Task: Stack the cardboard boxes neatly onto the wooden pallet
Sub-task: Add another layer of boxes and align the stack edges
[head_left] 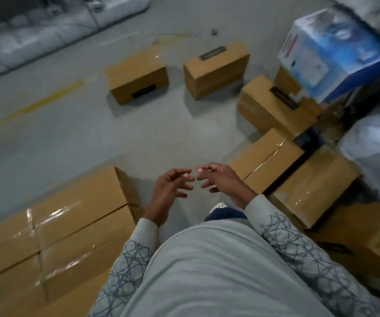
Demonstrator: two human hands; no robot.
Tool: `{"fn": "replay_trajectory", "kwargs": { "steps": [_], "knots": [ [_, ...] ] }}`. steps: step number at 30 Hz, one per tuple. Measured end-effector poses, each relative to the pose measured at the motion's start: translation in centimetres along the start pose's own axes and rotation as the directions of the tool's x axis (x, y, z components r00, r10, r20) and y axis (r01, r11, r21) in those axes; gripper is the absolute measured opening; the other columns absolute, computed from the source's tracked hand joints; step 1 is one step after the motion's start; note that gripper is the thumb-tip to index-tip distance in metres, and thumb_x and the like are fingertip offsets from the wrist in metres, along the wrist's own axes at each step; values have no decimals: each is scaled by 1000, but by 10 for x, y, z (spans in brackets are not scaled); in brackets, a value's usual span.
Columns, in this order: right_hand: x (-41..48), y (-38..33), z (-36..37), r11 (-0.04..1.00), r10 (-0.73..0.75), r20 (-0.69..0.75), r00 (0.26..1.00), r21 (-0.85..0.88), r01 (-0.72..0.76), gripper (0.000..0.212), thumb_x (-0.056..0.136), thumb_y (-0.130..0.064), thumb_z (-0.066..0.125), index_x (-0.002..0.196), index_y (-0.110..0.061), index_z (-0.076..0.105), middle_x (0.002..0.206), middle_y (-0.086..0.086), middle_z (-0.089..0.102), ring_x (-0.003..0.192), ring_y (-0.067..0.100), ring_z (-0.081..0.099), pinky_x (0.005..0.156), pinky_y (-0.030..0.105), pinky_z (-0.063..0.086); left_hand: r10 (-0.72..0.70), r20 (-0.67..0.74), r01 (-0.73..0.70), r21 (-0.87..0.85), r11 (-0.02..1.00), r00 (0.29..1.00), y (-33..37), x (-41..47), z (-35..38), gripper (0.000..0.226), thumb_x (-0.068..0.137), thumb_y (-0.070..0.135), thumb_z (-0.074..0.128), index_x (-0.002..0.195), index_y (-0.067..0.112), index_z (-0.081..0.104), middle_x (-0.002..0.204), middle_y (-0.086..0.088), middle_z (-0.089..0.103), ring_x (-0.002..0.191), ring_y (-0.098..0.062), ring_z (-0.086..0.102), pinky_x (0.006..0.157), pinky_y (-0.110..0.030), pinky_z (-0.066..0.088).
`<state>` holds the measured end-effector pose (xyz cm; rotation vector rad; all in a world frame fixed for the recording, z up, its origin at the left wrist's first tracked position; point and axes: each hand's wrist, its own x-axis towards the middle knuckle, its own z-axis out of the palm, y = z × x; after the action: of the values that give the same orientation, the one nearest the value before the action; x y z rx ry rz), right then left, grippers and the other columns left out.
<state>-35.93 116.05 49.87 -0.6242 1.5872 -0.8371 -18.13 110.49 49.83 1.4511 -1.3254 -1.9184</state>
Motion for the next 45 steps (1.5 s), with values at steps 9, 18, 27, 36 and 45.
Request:
{"fn": "replay_trajectory", "kwargs": {
  "steps": [9, 18, 27, 36, 45],
  "knots": [
    [66, -65, -105, 998, -31, -154, 988, 55, 40, 22, 102, -37, 63, 119, -25, 70, 106, -3, 78, 97, 21, 74, 84, 34, 55, 21, 124, -26, 40, 999, 992, 82, 119, 78, 23, 100, 11, 60, 121, 9, 71, 104, -11, 77, 87, -24, 71, 71, -33, 52],
    [119, -106, -134, 985, 20, -200, 980, 171, 15, 23, 101, -35, 65, 120, -24, 71, 104, -3, 79, 93, 19, 75, 79, 30, 56, -13, 122, 9, 34, 999, 992, 127, 197, 87, 22, 102, 16, 60, 119, 15, 72, 104, -6, 78, 90, -24, 72, 77, -37, 55],
    [236, -167, -136, 975, 73, -319, 945, 223, 0, 19, 101, -34, 66, 116, -23, 72, 101, -3, 79, 92, 19, 75, 77, 29, 54, -73, 198, 62, 61, 996, 978, 175, 332, 57, 21, 100, 12, 61, 117, 11, 73, 102, -9, 78, 86, -24, 72, 73, -35, 53],
    [395, -303, -116, 969, 14, -428, 904, 229, 94, 17, 103, -31, 63, 115, -24, 72, 101, -5, 78, 91, 16, 74, 80, 29, 58, 50, 188, -83, 174, 981, 981, 322, 512, -27, 17, 103, 22, 59, 114, 21, 72, 102, 2, 77, 92, -21, 73, 79, -35, 57],
    [527, -408, -104, 984, 20, -294, 955, 175, 33, 15, 101, -28, 65, 113, -25, 73, 100, -3, 78, 88, 16, 73, 77, 29, 57, -66, 90, 56, 115, 992, 994, 388, 617, -83, 19, 103, 17, 58, 114, 18, 73, 101, -3, 78, 94, -28, 73, 79, -37, 54]
  ]
}}
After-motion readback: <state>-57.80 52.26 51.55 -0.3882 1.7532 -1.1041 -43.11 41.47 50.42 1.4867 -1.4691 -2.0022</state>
